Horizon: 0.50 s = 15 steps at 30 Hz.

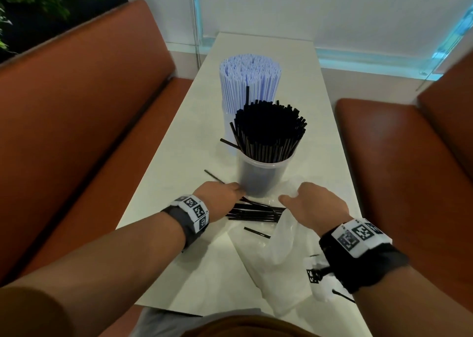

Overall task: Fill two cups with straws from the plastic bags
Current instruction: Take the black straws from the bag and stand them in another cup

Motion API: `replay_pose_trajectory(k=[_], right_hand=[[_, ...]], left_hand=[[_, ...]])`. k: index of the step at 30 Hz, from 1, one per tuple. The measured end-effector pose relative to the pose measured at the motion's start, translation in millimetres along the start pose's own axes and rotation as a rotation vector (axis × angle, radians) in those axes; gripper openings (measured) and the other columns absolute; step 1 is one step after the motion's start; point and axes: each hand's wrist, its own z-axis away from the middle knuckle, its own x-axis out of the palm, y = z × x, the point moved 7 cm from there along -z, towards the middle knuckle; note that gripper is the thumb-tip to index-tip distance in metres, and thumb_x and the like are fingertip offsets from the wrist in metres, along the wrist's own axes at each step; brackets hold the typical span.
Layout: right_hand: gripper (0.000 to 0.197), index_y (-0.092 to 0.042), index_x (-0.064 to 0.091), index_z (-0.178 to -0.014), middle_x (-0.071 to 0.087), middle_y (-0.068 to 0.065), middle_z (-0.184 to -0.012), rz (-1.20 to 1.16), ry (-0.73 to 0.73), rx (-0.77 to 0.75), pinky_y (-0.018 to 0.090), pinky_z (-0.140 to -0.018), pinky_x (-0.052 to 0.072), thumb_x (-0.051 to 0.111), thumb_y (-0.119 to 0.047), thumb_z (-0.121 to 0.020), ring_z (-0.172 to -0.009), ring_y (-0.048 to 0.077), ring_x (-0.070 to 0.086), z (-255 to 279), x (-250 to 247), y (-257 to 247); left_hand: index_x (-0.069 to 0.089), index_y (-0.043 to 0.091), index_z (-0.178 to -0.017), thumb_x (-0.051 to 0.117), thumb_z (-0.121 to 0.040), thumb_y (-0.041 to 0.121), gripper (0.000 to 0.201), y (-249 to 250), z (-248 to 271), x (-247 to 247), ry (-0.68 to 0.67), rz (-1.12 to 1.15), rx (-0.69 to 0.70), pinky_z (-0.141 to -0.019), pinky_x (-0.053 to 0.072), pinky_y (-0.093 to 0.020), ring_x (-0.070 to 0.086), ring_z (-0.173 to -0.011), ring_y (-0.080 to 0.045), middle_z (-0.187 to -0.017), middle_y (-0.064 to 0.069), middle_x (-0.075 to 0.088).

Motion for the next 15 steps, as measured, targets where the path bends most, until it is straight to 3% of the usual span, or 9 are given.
replay_pose_trajectory(k=[3,9,12,15], right_hand=[[0.031,-0.022,0.053,-0.08,0.061,-0.005,-0.078,-0.032,-0.035,-0.008,0.028,-0.054,0.033,0.048,-0.052,-0.087,-0.068,0.014,0.057,-0.3,4.0,1.4],[0.025,-0.02,0.052,-0.08,0.06,-0.004,-0.08,-0.105,-0.05,-0.004,0.03,-0.06,0.037,0.046,-0.042,-0.088,-0.071,0.015,0.057,-6.2,7.3,8.3],[0.025,-0.02,0.052,-0.078,0.059,-0.004,-0.079,-0.121,-0.035,-0.012,0.029,-0.056,0.034,0.046,-0.043,-0.088,-0.07,0.014,0.056,-6.9,7.8,7.3],[0.025,-0.021,0.051,-0.077,0.059,-0.005,-0.079,-0.134,-0.027,-0.024,0.029,-0.056,0.033,0.046,-0.043,-0.087,-0.069,0.013,0.055,-5.6,7.9,4.6]], left_hand=[[0.047,0.021,-0.143,0.05,-0.094,0.003,0.053,1.1,-2.5,0.3,-0.006,-0.002,-0.001,-0.062,0.043,-0.035,0.065,-0.092,-0.028,-0.131,-0.002,0.051],[0.061,0.019,-0.119,0.048,-0.099,0.017,0.024,-4.1,5.1,-9.9,0.078,-0.046,0.029,-0.069,0.047,-0.035,0.056,-0.098,-0.024,-0.11,-0.001,0.058],[0.067,0.02,-0.115,0.04,-0.103,0.03,0.031,5.1,9.5,-21.9,0.244,0.012,0.077,-0.078,0.049,-0.034,0.052,-0.098,-0.021,-0.106,0.001,0.061],[0.066,0.024,-0.122,0.044,-0.102,0.033,0.031,28.4,7.6,-26.1,0.293,0.156,0.154,-0.076,0.051,-0.035,0.049,-0.107,-0.018,-0.113,0.002,0.059]])
